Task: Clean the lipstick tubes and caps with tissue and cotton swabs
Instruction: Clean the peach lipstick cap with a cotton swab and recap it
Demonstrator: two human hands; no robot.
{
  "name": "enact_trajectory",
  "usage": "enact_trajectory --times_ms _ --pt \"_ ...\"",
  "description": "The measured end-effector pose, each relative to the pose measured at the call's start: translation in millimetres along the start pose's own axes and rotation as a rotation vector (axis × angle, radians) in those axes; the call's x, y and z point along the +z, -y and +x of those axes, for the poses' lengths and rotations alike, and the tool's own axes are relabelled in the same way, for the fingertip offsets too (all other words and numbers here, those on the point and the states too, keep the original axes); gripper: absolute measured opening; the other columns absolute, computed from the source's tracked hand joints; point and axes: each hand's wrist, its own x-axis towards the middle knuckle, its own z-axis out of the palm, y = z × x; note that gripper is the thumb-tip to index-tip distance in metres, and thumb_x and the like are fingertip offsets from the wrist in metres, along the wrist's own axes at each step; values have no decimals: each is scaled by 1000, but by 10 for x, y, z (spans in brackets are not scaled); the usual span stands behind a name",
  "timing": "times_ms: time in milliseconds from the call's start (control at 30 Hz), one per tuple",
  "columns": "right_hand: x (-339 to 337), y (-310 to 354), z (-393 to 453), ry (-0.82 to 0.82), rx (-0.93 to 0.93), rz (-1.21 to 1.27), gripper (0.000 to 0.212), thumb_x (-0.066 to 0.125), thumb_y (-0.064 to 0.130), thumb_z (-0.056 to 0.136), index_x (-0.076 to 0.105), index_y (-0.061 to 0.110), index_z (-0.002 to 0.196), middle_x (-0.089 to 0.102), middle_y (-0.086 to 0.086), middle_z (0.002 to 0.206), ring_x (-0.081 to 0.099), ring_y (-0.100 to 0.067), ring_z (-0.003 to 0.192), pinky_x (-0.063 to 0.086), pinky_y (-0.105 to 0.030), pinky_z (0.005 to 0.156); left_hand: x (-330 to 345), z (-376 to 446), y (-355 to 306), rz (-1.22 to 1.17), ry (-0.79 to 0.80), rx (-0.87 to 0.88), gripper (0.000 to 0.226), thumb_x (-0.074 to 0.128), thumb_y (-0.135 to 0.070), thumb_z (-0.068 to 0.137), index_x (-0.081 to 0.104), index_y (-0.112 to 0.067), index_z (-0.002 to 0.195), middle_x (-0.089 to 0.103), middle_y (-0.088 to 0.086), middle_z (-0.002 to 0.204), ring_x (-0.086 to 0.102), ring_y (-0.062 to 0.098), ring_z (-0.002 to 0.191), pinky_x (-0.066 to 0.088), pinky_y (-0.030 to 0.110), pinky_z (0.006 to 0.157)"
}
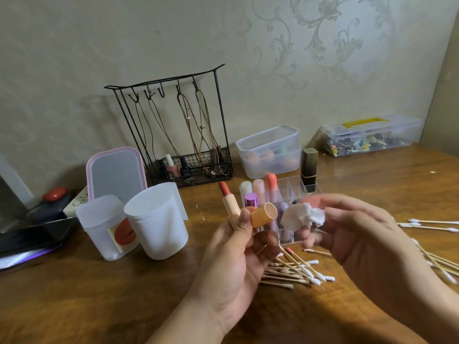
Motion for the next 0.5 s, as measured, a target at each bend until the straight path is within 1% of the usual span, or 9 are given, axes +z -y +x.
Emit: enact_trajectory --times_ms 33,67,133,200,267,333,367,433,500 --pt "-8 4 0 -15 -18 -48 52 89 39 58 74 0 88 68 -26 90 60 -29 65 54 -29 61 0 -2 -1 8 -3 1 29 54 -24 86 72 -3 95 67 15 83 58 18 64 53 29 62" --pt "-15 4 -1 -30 -33 -100 51 91 42 56 74 3 84 69 -22 91 60 -26 64 54 -27 62 2 -5 -3 18 -6 7 28 54 -23 86 72 -4 95 68 15 85 59 18 65 54 28 61" --pt "-22 6 -1 -35 -56 -161 46 91 41 55 74 7 80 71 -17 92 63 -21 65 55 -25 64 7 -8 -2 41 -7 25 30 56 -23 85 70 -2 101 68 17 89 59 19 68 54 28 60" --pt "-36 -6 -1 -22 -81 -183 47 92 37 54 75 12 89 73 -15 92 68 -18 72 56 -23 66 2 -6 -2 70 -5 42 35 57 -24 84 65 -1 109 65 17 89 58 19 69 54 27 62" --pt "-43 4 -5 8 -90 -164 51 93 36 54 75 15 97 73 -12 92 70 -17 77 56 -23 69 8 -8 -11 108 -2 56 32 59 -25 82 67 -4 105 65 18 91 58 20 71 54 28 64" --pt "-56 20 -12 34 -80 -103 49 94 36 50 77 14 90 73 -11 87 69 -15 75 56 -21 70 13 -12 -17 115 -4 55 26 59 -24 83 70 -6 98 66 19 93 60 21 73 55 28 63" --pt "-60 32 -17 42 -81 -94 47 95 37 50 77 14 86 73 -10 86 69 -15 75 56 -20 70 8 -11 -14 115 -1 55 25 59 -23 83 71 -7 97 67 20 95 60 22 74 55 28 63" --pt "-54 43 -30 51 -111 -173 40 92 37 55 76 14 84 74 -9 87 70 -15 78 56 -20 72 -2 -10 -1 148 -5 66 27 60 -23 83 69 -6 102 68 21 101 61 23 78 55 28 66" --pt "-25 28 -45 41 -158 -311 33 87 34 63 74 14 86 74 -8 88 71 -16 82 56 -21 75 -10 -12 14 203 8 95 30 59 -23 82 65 -5 105 68 20 99 61 26 81 56 29 70"
